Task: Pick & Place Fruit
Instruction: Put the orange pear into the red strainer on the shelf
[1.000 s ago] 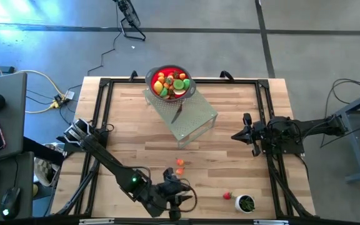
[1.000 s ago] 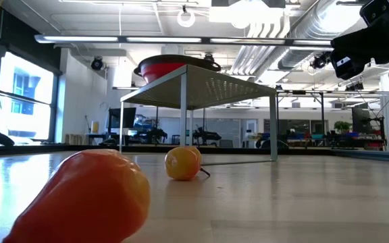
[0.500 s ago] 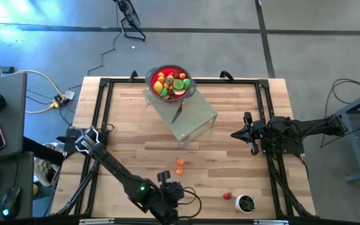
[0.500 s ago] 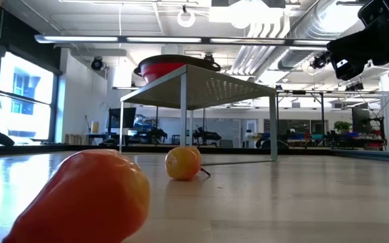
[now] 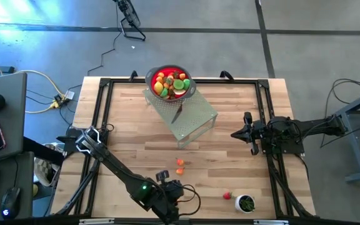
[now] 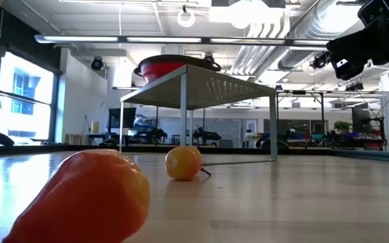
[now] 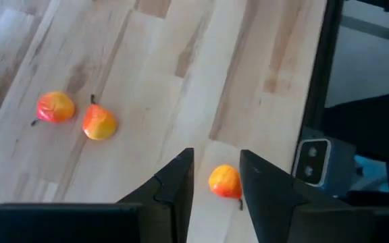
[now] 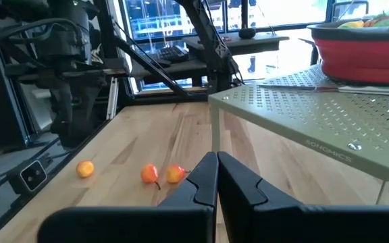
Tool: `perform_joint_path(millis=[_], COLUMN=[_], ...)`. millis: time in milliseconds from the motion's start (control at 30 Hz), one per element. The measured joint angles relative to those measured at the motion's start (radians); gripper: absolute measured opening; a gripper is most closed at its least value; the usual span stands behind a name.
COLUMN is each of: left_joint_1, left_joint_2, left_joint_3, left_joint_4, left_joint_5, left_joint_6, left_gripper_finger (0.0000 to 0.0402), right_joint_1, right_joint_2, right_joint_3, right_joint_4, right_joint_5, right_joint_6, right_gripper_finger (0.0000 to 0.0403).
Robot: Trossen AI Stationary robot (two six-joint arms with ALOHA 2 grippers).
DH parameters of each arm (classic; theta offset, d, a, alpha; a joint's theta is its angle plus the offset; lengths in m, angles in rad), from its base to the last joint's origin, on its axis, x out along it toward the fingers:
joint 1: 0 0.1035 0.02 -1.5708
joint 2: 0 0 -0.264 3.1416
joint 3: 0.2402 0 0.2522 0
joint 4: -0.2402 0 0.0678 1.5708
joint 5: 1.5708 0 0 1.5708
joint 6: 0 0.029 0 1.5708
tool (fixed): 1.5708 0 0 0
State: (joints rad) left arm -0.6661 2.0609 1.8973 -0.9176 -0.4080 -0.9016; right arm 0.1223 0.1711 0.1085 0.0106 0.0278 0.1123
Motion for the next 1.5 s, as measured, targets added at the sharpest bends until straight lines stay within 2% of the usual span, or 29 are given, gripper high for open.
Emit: perform_joint_path(millis=[100, 200, 533, 700, 967, 1200, 1500], left_joint_1=[0.015, 0.041, 0.085, 0.083, 0.074, 0.052, 0.043], left_joint_2=[0.0, 0.0, 0.043, 0.092, 0.134, 0.134, 0.135], left_joint_3=[0.0, 0.0, -0.002, -0.002, -0.002, -0.002, -0.101], left_joint_4=[-0.003, -0.01, -0.042, -0.01, 0.039, 0.028, 0.168], left_joint_5=[0.008, 0.061, 0.257, 0.271, 0.303, 0.266, 0.269], left_joint_6=[-0.001, -0.021, -0.021, -0.02, -0.071, -0.095, -0.117], left_gripper_finger=[0.0116, 0.0129, 0.0241, 0.0275, 0.028, 0.028, 0.028], right_joint_1=[0.0, 0.0, 0.0, 0.0, 0.0, 0.0, 0.0], right_joint_2=[0.0, 0.0, 0.0, 0.001, 0.002, 0.002, 0.002], right_joint_3=[0.0, 0.0, 0.0, 0.0, 0.0, 0.0, 0.0], right_joint_4=[-0.001, -0.006, -0.029, -0.039, -0.039, -0.047, -0.044], right_joint_5=[0.006, 0.03, 0.052, 0.052, 0.052, 0.052, 0.052], right_joint_6=[0.0, 0.0, 0.0, 0.0, 0.001, 0.042, 0.045], right_gripper_finger=[0.0003, 0.0003, 0.0003, 0.0003, 0.0003, 0.0002, 0.0002])
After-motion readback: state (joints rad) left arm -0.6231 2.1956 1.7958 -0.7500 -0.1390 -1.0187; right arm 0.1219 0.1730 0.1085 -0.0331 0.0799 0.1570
